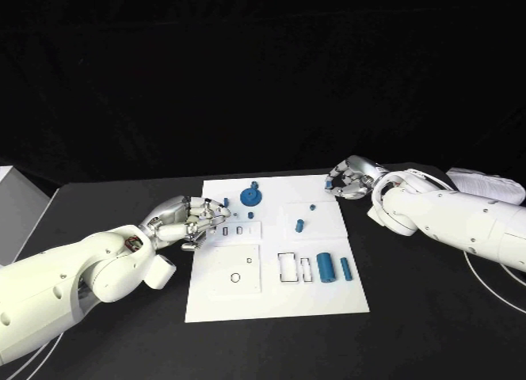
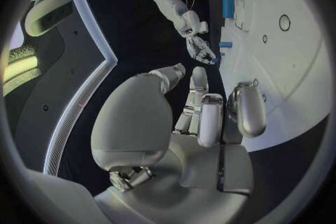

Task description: Assemble the parts on the task board

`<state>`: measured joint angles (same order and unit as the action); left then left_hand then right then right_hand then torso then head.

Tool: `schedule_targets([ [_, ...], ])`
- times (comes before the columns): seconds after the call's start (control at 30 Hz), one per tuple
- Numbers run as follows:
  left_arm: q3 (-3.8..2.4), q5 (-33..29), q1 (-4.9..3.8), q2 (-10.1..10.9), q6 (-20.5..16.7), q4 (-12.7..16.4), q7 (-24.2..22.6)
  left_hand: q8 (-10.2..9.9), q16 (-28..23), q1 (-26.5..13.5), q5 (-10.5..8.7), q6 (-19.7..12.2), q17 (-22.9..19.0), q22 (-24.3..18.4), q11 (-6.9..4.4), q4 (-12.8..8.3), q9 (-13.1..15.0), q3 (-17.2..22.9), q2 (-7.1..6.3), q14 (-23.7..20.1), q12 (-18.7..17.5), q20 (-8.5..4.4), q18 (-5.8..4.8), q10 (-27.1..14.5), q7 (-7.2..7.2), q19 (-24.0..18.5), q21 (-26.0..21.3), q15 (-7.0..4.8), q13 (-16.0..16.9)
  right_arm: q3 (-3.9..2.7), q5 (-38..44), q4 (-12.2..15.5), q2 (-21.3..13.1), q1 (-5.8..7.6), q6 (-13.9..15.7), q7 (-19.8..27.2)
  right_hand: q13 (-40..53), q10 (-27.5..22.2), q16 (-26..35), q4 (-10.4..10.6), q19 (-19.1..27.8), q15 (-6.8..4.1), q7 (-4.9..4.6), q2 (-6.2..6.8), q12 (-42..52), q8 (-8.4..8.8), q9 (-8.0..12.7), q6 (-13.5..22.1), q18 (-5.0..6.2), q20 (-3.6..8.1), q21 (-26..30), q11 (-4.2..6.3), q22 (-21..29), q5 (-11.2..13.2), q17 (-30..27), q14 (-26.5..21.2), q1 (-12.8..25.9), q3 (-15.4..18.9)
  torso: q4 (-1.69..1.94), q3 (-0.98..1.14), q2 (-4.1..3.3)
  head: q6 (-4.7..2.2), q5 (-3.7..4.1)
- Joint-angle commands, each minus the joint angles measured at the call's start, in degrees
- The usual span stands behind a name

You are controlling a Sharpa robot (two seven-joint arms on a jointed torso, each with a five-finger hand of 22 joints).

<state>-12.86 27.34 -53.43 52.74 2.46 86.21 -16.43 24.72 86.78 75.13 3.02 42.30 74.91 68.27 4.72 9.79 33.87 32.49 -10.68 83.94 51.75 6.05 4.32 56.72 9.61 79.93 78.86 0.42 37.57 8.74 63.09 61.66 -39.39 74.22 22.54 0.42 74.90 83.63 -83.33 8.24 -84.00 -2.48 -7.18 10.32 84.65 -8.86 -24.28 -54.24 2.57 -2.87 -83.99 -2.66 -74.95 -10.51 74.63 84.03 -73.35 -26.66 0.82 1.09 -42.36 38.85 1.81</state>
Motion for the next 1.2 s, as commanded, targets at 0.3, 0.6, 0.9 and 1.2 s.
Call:
schedule_targets([
  [0.3,-0.02,-1.0,-0.01,-0.1,-0.2,-0.4,0.1,-0.4,-0.2,0.4,-0.17,0.0,12.3,0.0,0.12,-0.3,0.0,0.1,0.02,3.9,-0.1,0.0,0.22,0.0,0.25,-0.3,-0.2,0.41,0.0,-0.26,-1.1,9.8,0.3,1.29,1.7,-3.6,8.8,-0.2,-0.1,0.4,-4.8,-0.42,0.1,0.09,0.1,-0.3,0.0,0.1,-0.92,0.32,0.2,0.29,-7.5,-0.5,-0.2,2.9,0.9,0.2,-0.35,-0.41,0.77,0.07,-1.51],
  [0.6,-0.02,-1.5,-0.01,-0.5,-0.6,-0.3,0.5,-0.4,-0.3,0.4,-0.17,0.0,12.2,-0.1,0.13,-0.3,-0.1,0.1,0.06,3.8,-0.3,0.01,0.23,0.1,0.26,-0.4,-0.3,0.41,-0.2,-0.16,0.1,16.1,4.4,1.42,1.4,-7.9,8.7,-0.3,0.0,0.3,-4.7,-0.31,0.09,-0.03,0.0,-0.3,0.0,0.4,-0.89,0.28,0.3,0.33,-7.3,-0.9,-0.3,2.9,0.7,0.1,-0.15,-1.04,1.12,0.47,-2.22],
  [0.9,-0.01,-1.5,-0.02,-1.0,-1.3,-0.4,0.9,-0.5,-0.4,0.4,-0.17,0.1,12.0,-0.2,0.13,-0.3,-0.2,0.1,0.06,3.7,-0.3,0.01,0.25,0.1,0.26,-0.4,-0.3,0.42,-0.3,0.42,3.5,16.2,9.0,1.09,-0.3,-11.9,8.7,-0.4,0.0,0.2,-4.7,-0.26,0.03,0.12,0.0,-0.28,0.0,0.6,-0.86,0.25,0.4,0.29,-7.2,-1.1,-0.5,2.8,0.7,0.1,-0.35,-1.04,0.96,0.75,-2.11],
  [1.2,-0.01,-1.5,-0.02,-1.2,-1.5,-0.6,1.0,-0.5,-0.5,0.4,-0.17,0.1,12.0,-0.2,0.13,-0.3,-0.2,0.1,0.05,3.7,-0.4,0.02,0.25,0.1,0.26,-0.4,-0.3,0.42,-0.3,0.82,7.1,15.7,10.9,0.09,-1.4,-15.5,8.7,-0.4,0.0,0.2,-4.7,-0.21,-0.01,0.27,0.0,-0.28,0.0,0.6,-0.87,0.23,0.4,0.26,-7.2,-1.2,-0.4,2.9,0.8,0.1,-0.52,-1.15,0.89,1.14,-2.33],
])
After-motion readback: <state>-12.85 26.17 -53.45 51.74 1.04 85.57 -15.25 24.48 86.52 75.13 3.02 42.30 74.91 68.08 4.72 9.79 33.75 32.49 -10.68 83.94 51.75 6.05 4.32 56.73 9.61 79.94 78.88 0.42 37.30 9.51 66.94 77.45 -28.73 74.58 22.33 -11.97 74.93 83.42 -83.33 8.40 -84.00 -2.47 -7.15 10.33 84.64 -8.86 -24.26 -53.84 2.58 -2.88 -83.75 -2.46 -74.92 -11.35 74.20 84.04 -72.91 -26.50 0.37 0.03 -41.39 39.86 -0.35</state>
